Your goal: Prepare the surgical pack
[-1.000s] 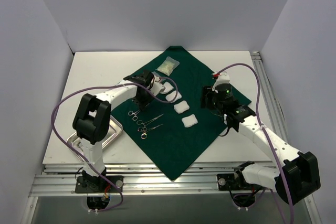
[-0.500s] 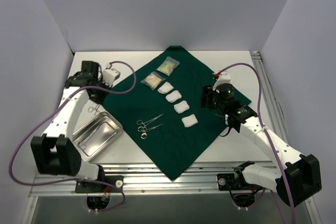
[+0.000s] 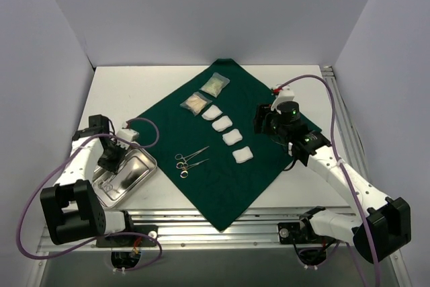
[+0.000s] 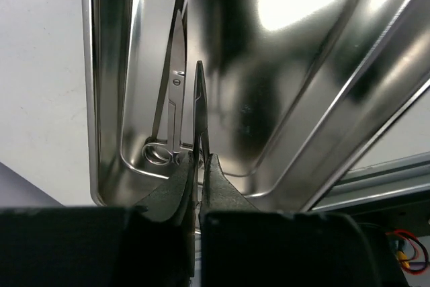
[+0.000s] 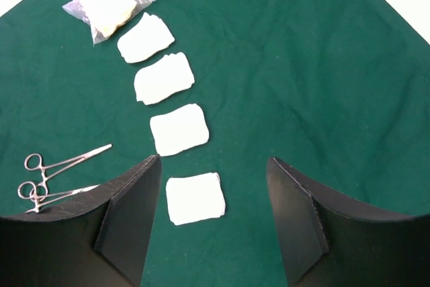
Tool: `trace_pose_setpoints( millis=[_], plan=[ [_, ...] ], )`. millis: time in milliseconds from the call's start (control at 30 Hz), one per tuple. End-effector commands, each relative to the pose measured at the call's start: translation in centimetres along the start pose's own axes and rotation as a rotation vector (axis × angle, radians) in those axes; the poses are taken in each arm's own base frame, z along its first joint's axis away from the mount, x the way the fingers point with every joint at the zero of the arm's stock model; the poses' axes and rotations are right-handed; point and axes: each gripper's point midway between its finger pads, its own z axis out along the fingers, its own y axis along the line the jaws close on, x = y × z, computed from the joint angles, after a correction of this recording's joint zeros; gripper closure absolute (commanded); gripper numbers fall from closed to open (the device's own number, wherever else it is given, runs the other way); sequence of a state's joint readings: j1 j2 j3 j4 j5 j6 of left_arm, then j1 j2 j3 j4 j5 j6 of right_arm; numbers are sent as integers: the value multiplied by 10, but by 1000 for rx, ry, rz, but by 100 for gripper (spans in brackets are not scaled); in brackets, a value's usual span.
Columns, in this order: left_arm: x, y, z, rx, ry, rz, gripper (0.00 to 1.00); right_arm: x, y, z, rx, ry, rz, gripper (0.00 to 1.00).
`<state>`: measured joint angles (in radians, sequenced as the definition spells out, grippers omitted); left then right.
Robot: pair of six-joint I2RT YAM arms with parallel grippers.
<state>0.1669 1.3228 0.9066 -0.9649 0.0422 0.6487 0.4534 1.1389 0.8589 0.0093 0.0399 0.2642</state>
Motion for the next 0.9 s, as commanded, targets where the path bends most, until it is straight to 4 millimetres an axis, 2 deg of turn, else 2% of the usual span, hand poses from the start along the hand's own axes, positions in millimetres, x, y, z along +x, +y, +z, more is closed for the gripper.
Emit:
trace_pose_setpoints(
  millis=[0,100,267,533,667,867],
  plan=[
    [-2,14,13,-17,-50,12,98,-21,8,-15,-16,-38,21,41],
    [6,10,27,-11,-46,23,98,-23,8,-18,-14,-50,45,41],
    [5,21,40,-9,-76,-4,98,-21,11,-16,-27,-49,69,41],
    [0,21,46,12,-111,17,97,-20,10,-14,-18,-42,56,41],
    [1,23,47,14,-102,25,84,-20,10,-13,-14,-39,46,40],
    [-5,23,34,22,-119,36,73,-23,11,-15,-19,-48,44,40]
  ],
)
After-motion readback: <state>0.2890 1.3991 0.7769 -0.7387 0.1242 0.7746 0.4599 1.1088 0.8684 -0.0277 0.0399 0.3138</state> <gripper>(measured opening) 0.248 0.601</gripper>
